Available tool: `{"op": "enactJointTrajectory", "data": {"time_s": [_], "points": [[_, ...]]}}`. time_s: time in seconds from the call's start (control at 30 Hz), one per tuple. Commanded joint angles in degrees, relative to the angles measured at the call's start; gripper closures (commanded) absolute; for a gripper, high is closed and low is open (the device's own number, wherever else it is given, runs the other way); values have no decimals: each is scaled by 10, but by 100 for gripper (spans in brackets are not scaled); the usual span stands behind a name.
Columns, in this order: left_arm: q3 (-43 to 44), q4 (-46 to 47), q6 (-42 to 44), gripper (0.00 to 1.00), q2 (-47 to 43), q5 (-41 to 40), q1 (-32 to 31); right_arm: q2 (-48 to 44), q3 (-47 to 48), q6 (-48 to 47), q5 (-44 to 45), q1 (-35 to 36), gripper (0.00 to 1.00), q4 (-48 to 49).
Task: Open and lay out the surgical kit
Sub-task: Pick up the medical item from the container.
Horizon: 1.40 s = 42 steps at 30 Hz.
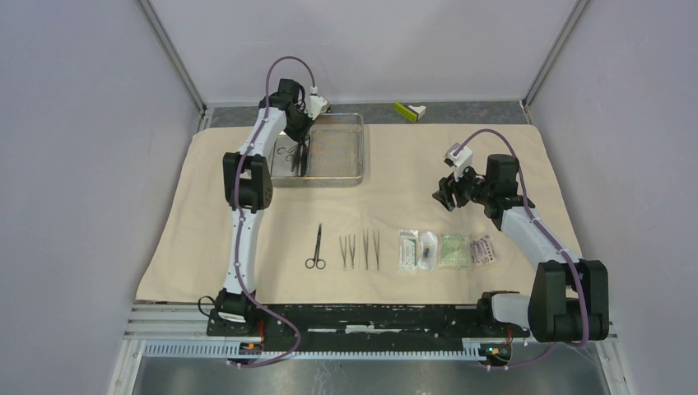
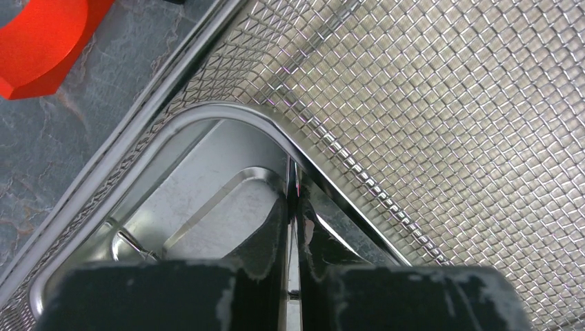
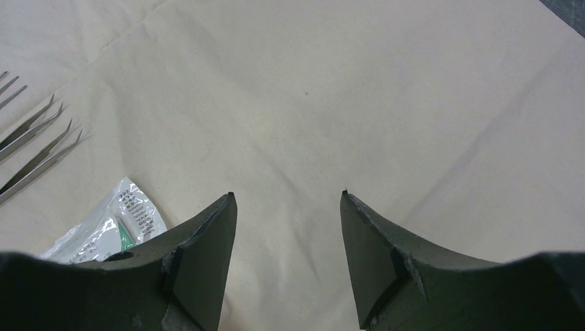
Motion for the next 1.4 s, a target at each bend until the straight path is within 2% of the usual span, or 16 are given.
{"op": "enactJointTrajectory", "data": {"time_s": [0.0, 0.67, 1.37], "points": [[19, -16, 17, 95, 24, -37, -2, 1, 15, -4, -2, -4, 37, 10], [6, 35, -42, 98, -47, -73, 10, -7, 13, -4, -4, -4, 36, 10], [-54, 35, -79, 98, -129, -18, 25, -4, 14, -1, -11, -4, 36, 11]]}}
